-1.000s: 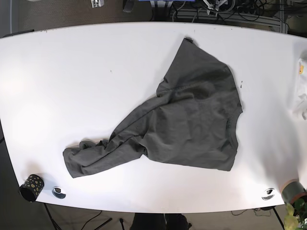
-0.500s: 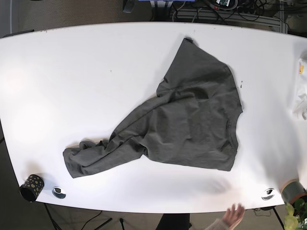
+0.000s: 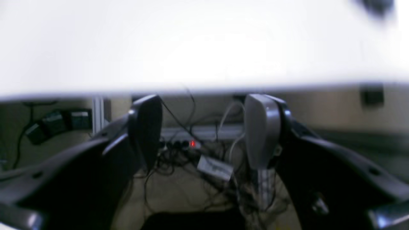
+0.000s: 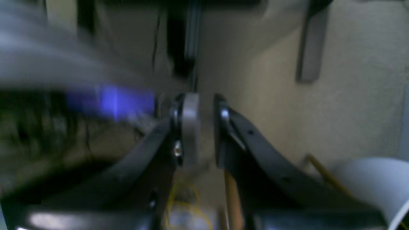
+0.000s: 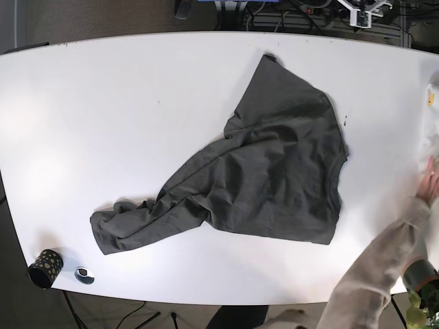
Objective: Fold the T-shirt properly
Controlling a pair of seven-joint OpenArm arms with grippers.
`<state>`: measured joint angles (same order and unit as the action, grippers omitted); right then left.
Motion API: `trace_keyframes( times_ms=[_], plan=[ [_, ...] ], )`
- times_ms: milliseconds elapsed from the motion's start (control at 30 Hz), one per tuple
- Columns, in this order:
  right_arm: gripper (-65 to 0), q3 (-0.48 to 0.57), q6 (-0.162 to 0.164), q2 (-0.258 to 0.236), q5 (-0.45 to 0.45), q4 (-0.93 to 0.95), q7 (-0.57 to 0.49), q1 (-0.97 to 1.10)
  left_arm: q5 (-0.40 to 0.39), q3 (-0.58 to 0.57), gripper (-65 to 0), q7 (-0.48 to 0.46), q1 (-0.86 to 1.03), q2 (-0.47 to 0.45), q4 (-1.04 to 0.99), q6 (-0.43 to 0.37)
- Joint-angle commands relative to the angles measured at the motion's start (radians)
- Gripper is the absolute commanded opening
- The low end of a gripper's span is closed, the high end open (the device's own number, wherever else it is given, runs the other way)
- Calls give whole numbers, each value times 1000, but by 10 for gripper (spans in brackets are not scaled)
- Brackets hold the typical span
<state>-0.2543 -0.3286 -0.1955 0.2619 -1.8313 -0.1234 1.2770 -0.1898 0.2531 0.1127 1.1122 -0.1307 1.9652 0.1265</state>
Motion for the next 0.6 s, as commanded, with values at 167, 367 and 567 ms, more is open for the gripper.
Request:
trace_keyframes(
  times_ms=[167,367,567],
  plan=[
    [-577,-32,-5,-20,83,-100,-23,-58,-109,58,-279,-14,-74,-36,39,3],
    [-572,-26,-7,-26,84,-114,-23,-179,-112,90,-278,-14,-136,-27,38,3],
    [-569,-24,-7,-26,84,-117,63,-351,-110,93,-278,-14,-209,-27,36,3]
  ],
)
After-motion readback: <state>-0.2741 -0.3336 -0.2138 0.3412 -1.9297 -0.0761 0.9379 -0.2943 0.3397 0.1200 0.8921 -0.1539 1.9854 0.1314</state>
